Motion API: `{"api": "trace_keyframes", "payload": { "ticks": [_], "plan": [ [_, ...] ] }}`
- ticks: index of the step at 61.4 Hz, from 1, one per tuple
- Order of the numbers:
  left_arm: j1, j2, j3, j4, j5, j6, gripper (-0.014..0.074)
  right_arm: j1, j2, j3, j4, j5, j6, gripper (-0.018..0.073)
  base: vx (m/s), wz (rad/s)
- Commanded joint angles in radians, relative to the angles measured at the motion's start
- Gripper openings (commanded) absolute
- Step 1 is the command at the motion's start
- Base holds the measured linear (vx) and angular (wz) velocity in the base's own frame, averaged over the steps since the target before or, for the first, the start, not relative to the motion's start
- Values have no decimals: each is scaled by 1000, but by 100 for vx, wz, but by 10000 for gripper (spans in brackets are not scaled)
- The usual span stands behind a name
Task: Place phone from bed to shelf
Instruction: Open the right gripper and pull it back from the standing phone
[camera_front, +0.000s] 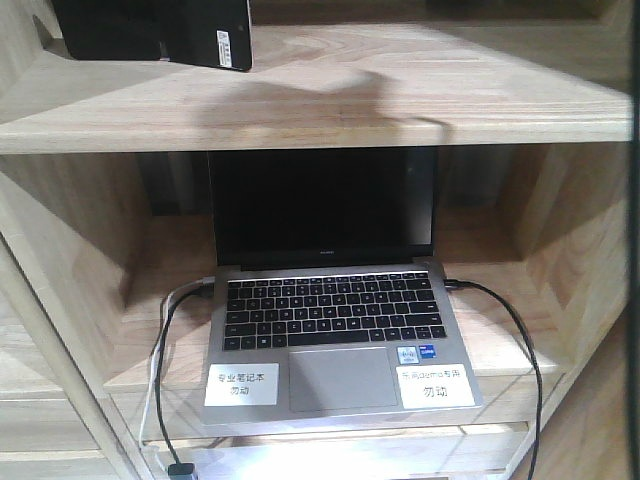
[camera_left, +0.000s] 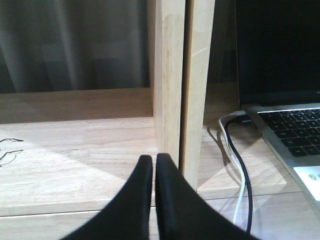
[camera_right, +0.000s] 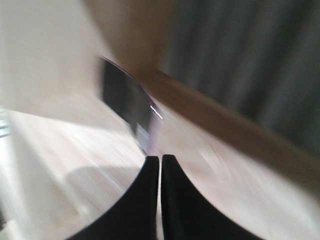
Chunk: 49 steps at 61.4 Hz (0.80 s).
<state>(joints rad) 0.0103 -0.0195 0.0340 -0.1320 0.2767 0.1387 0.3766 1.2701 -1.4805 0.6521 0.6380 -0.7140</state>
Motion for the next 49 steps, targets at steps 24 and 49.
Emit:
{"api": "trace_keyframes", "payload": {
  "ticks": [24,49],
  "plan": [
    [-3,-5,2,-7,-73,-4,1,-6,-420,616,12,-539,-31,-4,0,0],
    [-3,-5,2,-7,-73,-4,1,-94,-689,931,48,-663,-22,-4,0,0]
  ]
}}
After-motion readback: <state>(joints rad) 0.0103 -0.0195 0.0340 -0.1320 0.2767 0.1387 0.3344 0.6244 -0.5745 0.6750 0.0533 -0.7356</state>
